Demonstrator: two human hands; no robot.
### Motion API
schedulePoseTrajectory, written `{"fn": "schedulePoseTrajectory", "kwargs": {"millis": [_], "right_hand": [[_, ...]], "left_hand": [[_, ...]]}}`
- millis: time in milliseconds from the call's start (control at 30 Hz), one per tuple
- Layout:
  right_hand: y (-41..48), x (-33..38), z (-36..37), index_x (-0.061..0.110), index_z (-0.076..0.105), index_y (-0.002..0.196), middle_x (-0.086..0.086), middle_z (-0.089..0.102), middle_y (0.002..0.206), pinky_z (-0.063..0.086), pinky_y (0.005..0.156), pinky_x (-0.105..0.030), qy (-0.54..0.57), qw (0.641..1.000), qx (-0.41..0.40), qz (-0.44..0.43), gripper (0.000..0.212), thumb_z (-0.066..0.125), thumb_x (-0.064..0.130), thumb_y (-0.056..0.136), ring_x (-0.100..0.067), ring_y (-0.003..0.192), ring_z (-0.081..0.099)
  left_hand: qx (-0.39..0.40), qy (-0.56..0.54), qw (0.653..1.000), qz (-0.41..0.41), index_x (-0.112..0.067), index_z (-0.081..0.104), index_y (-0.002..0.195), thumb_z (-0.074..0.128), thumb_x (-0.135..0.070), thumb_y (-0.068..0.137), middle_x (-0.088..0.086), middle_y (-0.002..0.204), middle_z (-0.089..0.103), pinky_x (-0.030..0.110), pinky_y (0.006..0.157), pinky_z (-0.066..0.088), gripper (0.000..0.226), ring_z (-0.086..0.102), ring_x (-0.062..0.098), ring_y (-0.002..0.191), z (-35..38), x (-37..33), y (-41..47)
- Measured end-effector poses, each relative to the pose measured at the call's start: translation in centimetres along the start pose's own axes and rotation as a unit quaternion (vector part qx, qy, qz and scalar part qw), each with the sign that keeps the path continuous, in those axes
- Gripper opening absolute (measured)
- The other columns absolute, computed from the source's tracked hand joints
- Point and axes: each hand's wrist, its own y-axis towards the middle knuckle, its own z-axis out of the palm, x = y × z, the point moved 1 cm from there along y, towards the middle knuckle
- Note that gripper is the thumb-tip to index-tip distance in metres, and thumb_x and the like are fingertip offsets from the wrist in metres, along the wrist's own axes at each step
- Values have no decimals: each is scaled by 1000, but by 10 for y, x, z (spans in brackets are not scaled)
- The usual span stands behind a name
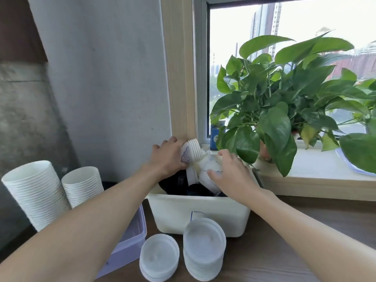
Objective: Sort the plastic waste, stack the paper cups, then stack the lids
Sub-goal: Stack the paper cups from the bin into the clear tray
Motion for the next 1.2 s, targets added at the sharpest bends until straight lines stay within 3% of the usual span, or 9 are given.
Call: {"fn": "schedulePoseTrajectory", "kwargs": {"millis": [133, 267, 400, 567, 733, 833, 933, 1100, 1200], "right_hand": [[18, -2, 2, 13, 35, 132, -13, 48, 125, 43, 85, -39, 34, 999, 12, 28, 50, 55, 34, 92, -29, 110, 49], [30, -2, 14, 13, 33, 134, -11, 51, 123, 46, 83, -40, 78, 995, 22, 56, 55, 60, 34, 91, -28, 106, 52], [42, -8, 25, 16, 31, 137, -8, 54, 125, 48, 92, -46, 92, 991, 33, 92, 70, 70, 39, 84, -29, 109, 55], [47, -12, 27, 16, 34, 142, -5, 43, 136, 39, 87, -30, 151, 984, 39, 84, 84, 80, 37, 75, -20, 114, 47], [46, -11, 31, 18, 59, 115, -9, 58, 113, 48, 77, -35, 94, 993, 49, 58, 66, 74, 49, 59, -26, 101, 56], [42, -10, 27, 17, 53, 110, -2, 61, 95, 47, 67, -35, 114, 991, 46, 47, 51, 77, 35, 69, -23, 89, 57], [38, -9, 21, 21, 47, 115, 2, 52, 93, 33, 54, -25, 96, 995, -1, 24, 49, 74, 28, 75, -22, 86, 50], [34, -4, -1, 19, 53, 123, -4, 54, 113, 47, 83, -35, 158, 982, -101, -30, 54, 75, 23, 74, -22, 103, 51], [32, 4, -21, 19, 58, 123, -2, 54, 112, 41, 80, -22, 184, 974, -116, -67, 56, 80, 23, 72, -17, 101, 52]], "left_hand": [[-47, -168, 984, -26, -26, 54, 121, 71, -49, 68, 2, 106, 55, 44, 81, 54, 61, 61, 25, 90, -8, 4, -25], [-69, -224, 972, -29, -28, 52, 102, 76, -41, 72, -3, 95, 56, 28, 64, 41, 41, 59, 17, 84, -13, 2, -61], [-100, -253, 962, -14, -32, 53, 108, 80, -29, 78, -12, 100, 58, 19, 73, 42, 40, 55, 6, 92, -16, -5, -88], [-164, -236, 956, -57, -22, 56, 121, 80, -32, 79, -5, 111, 56, 34, 83, 49, 50, 55, 14, 99, -3, -9, -101], [-175, -232, 956, -50, -20, 53, 129, 81, -30, 80, -4, 119, 54, 29, 84, 46, 58, 54, 13, 104, 0, -10, -101], [-175, -230, 956, -49, -19, 52, 130, 82, -29, 80, -3, 119, 54, 25, 83, 42, 59, 53, 11, 103, 1, -9, -103], [-171, -228, 957, -50, -19, 52, 132, 81, -30, 80, -3, 120, 54, 24, 82, 41, 61, 52, 10, 102, 0, -10, -102], [-165, -231, 958, -51, -21, 51, 134, 82, -31, 80, -3, 122, 54, 29, 86, 45, 63, 53, 13, 106, -1, -10, -102], [-161, -227, 959, -52, -23, 50, 137, 81, -29, 79, -3, 124, 54, 33, 91, 48, 66, 53, 15, 111, -2, -9, -101]]}}
